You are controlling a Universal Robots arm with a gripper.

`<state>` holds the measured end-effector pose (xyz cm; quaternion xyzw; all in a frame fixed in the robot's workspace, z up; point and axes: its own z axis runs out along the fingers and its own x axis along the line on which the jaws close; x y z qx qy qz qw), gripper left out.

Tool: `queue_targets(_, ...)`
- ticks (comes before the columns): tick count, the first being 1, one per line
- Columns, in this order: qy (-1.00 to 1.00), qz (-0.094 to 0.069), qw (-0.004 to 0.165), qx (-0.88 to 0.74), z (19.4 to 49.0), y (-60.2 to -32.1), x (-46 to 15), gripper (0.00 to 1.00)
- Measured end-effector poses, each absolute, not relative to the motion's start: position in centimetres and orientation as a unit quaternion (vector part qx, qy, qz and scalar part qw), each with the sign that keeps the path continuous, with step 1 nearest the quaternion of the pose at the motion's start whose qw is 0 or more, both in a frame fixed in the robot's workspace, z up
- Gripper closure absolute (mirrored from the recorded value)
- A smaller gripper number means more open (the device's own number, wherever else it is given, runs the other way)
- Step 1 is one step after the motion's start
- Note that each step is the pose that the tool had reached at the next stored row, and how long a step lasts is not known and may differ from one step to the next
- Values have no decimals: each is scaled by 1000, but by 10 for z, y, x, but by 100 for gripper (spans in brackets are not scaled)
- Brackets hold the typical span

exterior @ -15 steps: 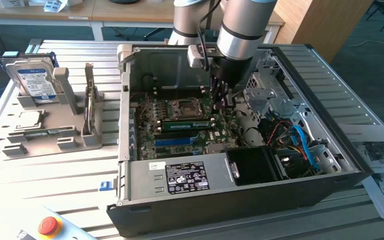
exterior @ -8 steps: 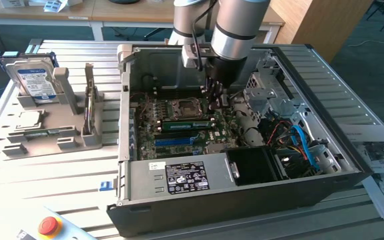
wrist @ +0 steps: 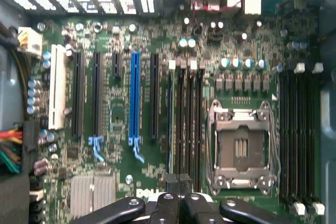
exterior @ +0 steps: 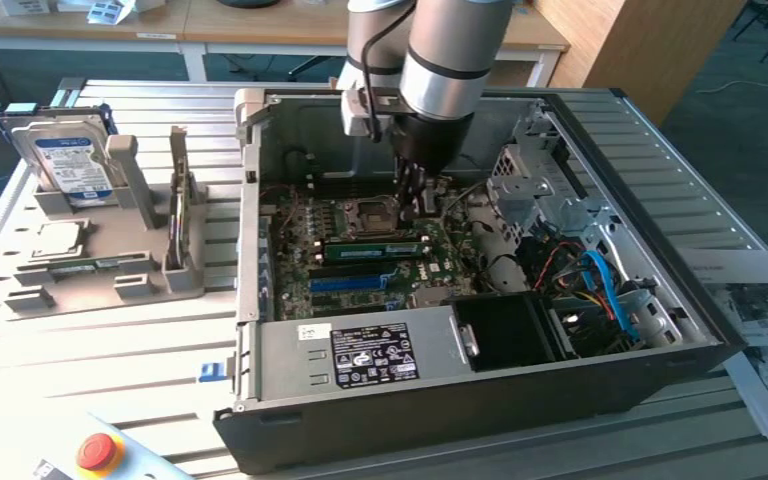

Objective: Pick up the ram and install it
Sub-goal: 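Press down the ram until it locks into place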

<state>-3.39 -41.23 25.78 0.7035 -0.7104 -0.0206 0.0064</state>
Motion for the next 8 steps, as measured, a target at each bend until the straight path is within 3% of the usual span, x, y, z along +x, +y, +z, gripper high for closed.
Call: queue_targets(8, -710, -21, 6, 703, 258, -412, -55, 90)
